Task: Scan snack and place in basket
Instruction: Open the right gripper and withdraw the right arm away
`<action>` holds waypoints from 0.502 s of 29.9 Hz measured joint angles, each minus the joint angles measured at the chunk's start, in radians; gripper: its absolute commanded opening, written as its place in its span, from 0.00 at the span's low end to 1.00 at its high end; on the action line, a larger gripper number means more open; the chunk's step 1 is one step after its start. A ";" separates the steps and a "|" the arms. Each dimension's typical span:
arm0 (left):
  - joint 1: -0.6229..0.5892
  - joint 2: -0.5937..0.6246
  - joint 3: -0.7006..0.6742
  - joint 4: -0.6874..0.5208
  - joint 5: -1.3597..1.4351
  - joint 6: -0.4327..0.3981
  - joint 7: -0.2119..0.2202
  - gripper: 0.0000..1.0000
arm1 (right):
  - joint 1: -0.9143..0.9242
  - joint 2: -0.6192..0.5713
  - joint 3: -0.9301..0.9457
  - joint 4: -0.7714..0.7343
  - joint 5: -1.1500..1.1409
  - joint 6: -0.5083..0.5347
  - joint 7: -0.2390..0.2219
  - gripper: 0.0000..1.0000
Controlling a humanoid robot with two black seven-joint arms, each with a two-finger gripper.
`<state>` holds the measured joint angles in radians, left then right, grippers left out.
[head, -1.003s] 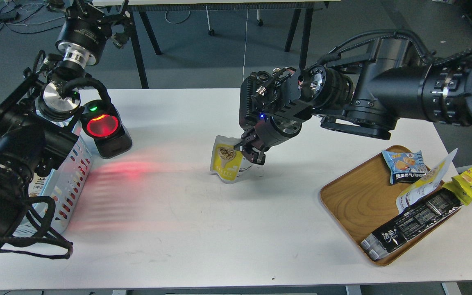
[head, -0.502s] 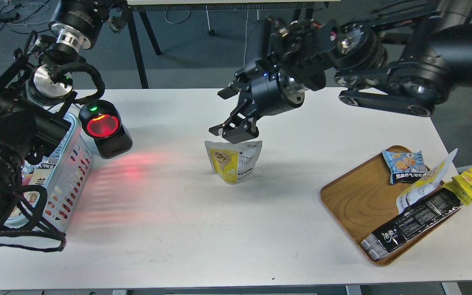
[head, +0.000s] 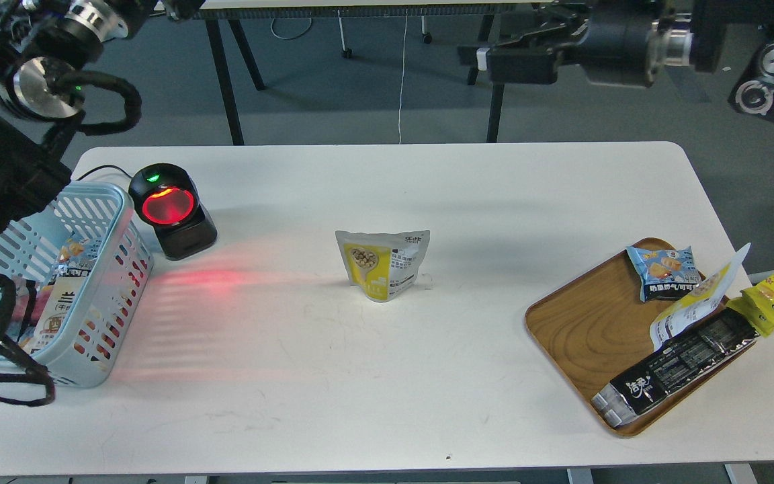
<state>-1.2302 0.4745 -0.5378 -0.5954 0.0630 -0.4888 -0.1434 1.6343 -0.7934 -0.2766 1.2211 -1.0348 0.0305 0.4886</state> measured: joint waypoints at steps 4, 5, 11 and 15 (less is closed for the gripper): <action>-0.021 0.069 0.007 -0.099 0.156 0.000 0.000 0.99 | -0.107 -0.055 0.098 -0.019 0.110 -0.006 0.000 0.97; -0.021 0.084 0.009 -0.128 0.193 0.000 -0.001 0.99 | -0.128 -0.059 0.117 -0.031 0.146 -0.007 0.000 0.97; -0.010 0.199 0.013 -0.355 0.460 0.000 -0.009 0.99 | -0.222 -0.057 0.210 -0.167 0.432 -0.002 0.000 0.97; -0.009 0.223 0.013 -0.483 0.655 0.000 -0.012 0.99 | -0.273 -0.016 0.255 -0.276 0.638 0.019 0.000 0.97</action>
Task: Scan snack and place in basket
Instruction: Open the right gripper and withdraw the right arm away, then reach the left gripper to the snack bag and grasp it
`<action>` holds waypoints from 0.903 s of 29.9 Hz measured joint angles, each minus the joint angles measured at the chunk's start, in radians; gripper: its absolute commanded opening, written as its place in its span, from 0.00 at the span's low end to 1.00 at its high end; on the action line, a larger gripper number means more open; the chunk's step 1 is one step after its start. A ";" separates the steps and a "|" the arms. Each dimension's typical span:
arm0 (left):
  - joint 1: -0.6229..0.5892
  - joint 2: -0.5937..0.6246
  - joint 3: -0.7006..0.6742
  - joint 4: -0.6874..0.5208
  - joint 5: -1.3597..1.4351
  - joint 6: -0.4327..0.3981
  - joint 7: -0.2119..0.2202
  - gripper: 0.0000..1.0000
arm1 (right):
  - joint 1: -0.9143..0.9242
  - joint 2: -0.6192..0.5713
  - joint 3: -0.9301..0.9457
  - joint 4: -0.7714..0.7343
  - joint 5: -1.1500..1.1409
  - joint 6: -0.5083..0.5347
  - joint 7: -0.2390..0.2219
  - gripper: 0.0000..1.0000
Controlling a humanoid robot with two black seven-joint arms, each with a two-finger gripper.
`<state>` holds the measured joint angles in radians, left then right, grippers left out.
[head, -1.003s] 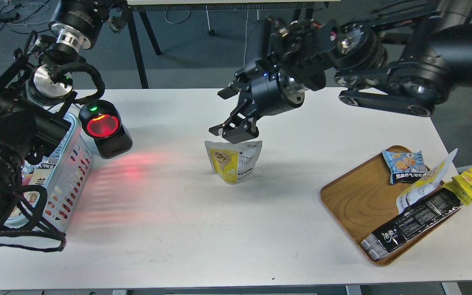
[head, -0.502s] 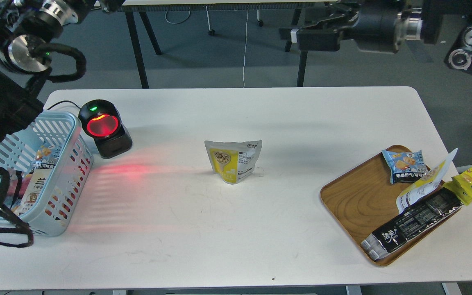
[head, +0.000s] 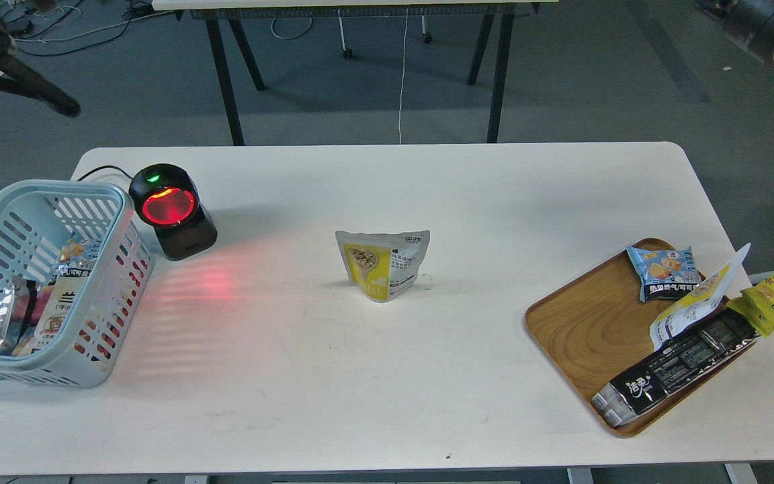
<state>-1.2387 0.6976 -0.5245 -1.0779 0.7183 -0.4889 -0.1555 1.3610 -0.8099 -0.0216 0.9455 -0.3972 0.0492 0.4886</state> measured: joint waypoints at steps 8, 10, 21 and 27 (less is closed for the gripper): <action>0.006 -0.058 0.017 -0.194 0.627 0.000 -0.059 0.95 | -0.178 0.168 0.252 -0.287 0.290 0.177 0.000 0.97; 0.009 -0.093 0.049 -0.218 0.770 0.000 -0.078 0.93 | -0.220 0.190 0.300 -0.328 0.351 0.229 0.000 0.97; 0.021 -0.255 0.343 -0.266 1.317 0.000 -0.131 0.86 | -0.371 0.219 0.351 -0.351 0.569 0.324 0.000 0.97; 0.068 -0.277 0.411 -0.235 1.458 0.000 -0.132 0.75 | -0.376 0.219 0.355 -0.339 0.572 0.324 0.000 0.97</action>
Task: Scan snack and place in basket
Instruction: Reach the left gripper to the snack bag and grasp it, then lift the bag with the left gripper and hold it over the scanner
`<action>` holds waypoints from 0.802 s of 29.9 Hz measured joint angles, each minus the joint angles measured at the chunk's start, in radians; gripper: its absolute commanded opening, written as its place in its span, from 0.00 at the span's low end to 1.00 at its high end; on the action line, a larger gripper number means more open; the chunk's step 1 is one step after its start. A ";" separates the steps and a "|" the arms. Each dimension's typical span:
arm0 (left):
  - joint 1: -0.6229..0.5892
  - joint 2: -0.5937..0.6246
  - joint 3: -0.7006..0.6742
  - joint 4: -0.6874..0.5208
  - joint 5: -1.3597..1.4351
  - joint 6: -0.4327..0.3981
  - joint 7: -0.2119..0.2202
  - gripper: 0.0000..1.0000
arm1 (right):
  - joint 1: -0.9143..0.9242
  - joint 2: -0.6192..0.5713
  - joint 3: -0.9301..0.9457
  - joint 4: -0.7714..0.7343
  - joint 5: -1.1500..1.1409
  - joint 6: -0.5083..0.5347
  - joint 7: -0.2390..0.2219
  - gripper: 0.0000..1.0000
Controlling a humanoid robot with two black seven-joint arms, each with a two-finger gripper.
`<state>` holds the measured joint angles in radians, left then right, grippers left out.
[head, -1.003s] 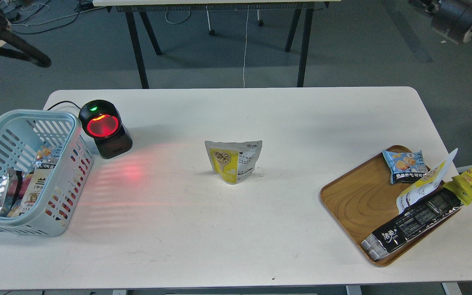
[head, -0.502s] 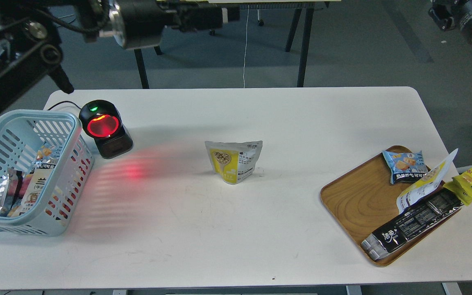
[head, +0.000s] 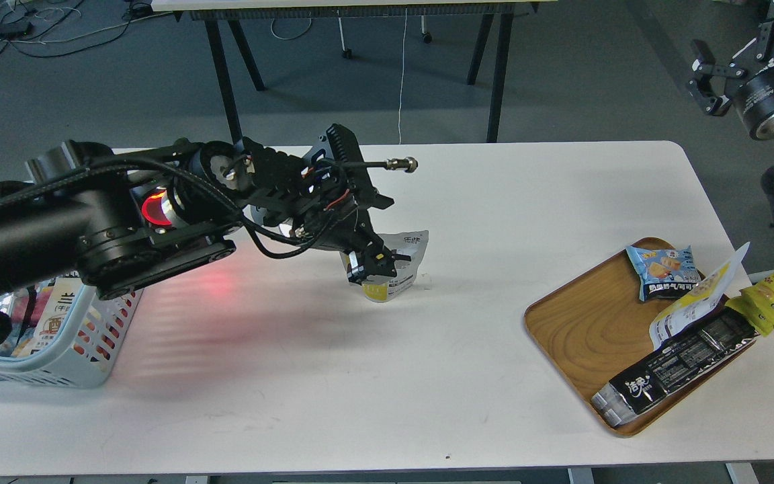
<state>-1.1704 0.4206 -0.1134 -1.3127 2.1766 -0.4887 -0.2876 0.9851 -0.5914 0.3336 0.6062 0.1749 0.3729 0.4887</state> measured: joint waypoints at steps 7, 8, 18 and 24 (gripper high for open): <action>0.062 0.002 -0.006 0.030 0.005 0.000 0.005 0.32 | -0.006 -0.001 0.001 0.060 0.001 -0.009 0.000 0.97; 0.067 0.005 -0.006 0.035 0.005 0.000 0.005 0.24 | -0.007 -0.001 0.002 0.066 0.001 -0.010 0.000 0.97; 0.072 0.013 -0.009 0.055 0.005 0.000 0.006 0.00 | -0.017 -0.009 0.027 0.090 0.002 -0.009 0.000 0.97; 0.072 0.029 -0.026 0.048 0.005 0.000 0.007 0.00 | -0.019 -0.017 0.035 0.090 0.002 -0.005 0.000 0.97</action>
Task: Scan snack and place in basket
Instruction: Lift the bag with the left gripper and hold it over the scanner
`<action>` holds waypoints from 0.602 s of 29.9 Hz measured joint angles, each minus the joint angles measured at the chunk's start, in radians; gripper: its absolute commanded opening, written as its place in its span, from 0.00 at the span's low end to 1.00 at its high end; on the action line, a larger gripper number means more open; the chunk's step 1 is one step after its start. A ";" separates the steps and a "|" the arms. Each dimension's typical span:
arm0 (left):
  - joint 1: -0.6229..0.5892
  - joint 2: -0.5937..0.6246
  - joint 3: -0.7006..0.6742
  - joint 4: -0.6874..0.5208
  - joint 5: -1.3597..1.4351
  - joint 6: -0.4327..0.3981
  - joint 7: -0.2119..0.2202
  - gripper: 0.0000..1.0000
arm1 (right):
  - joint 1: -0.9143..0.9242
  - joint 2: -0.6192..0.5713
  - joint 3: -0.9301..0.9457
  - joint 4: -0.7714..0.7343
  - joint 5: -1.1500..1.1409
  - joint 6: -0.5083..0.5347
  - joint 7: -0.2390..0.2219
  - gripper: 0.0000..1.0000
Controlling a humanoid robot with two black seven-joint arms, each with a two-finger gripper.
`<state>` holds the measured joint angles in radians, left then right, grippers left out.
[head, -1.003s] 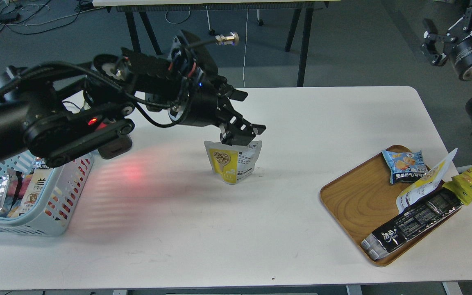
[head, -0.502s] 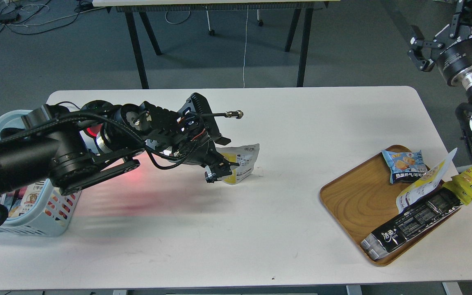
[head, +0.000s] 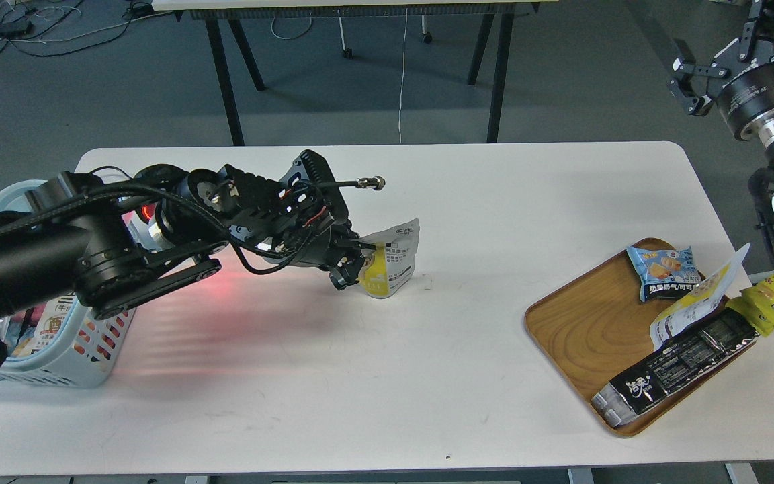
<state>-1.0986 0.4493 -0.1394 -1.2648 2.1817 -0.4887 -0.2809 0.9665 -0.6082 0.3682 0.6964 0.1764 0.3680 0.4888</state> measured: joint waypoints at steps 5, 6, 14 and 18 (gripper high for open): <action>0.000 0.077 -0.069 -0.045 0.000 0.000 -0.008 0.00 | -0.001 -0.001 0.018 -0.002 0.000 0.001 0.000 0.97; 0.000 0.109 -0.084 -0.072 0.000 0.000 -0.015 0.00 | -0.001 -0.002 0.021 -0.002 0.000 0.002 0.000 0.97; 0.036 0.426 -0.118 -0.244 0.000 0.000 -0.119 0.00 | -0.001 -0.002 0.045 -0.003 -0.001 0.003 0.000 0.97; 0.046 0.522 -0.118 -0.249 0.000 0.000 -0.164 0.00 | -0.001 -0.002 0.059 -0.002 -0.002 0.003 0.000 0.97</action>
<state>-1.0522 0.9713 -0.2577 -1.5140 2.1818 -0.4887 -0.4446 0.9656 -0.6099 0.4275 0.6945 0.1749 0.3713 0.4887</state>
